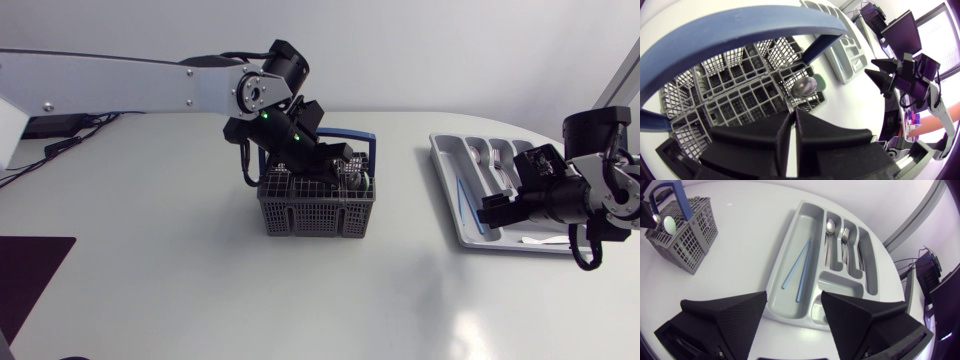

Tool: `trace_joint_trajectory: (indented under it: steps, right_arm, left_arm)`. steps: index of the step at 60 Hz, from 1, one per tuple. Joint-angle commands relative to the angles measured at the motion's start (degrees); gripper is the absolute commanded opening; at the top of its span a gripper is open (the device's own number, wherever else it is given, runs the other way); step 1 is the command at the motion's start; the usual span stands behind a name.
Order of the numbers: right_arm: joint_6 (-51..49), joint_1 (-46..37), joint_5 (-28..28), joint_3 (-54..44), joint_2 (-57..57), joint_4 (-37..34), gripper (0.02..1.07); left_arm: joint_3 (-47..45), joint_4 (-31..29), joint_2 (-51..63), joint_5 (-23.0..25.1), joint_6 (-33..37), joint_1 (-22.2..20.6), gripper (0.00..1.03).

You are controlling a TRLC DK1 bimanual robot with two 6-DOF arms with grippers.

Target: Unload the cutlery basket into the drawer organizer.

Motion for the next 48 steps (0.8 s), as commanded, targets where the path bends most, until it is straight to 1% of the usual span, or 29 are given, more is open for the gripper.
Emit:
trace_joint_trajectory:
  steps: [1, 11, 27, 34, 40, 44, 48]
  right_arm:
    - [1.02, 0.69, 1.14, -1.6, -0.97, -0.72, 0.8]
    - [0.93, 1.83, 1.49, -1.42, -2.12, -1.16, 0.8]
    - [0.85, 5.17, 1.23, -1.07, -5.46, -2.3, 0.81]
    - [-0.38, 7.37, -0.35, -1.95, -8.88, -2.39, 0.81]
    - [-1.53, 9.31, -1.93, -2.57, -12.22, -2.39, 0.81]
    - [-1.7, 9.74, -5.27, -2.83, -14.42, -2.65, 0.81]
    - [-1.97, 10.1, -6.77, -2.83, -15.47, -2.74, 0.81]
  left_arm:
    - [1.93, -1.1, -2.76, 1.08, -0.16, -0.27, 0.08]
    - [3.42, -3.21, -5.4, 1.7, -0.16, -0.09, 0.08]
    - [4.92, -5.14, -9.53, 4.42, 0.02, 0.7, 0.08]
    - [5.18, -6.73, -10.76, 4.78, 1.6, 0.88, 0.08]
    - [5.0, -8.66, -12.69, 4.86, 4.5, 0.88, 0.08]
    - [4.83, -9.8, -13.92, 4.95, 6.52, 0.88, 0.08]
    - [4.83, -11.38, -14.36, 6.01, 9.16, 0.88, 0.08]
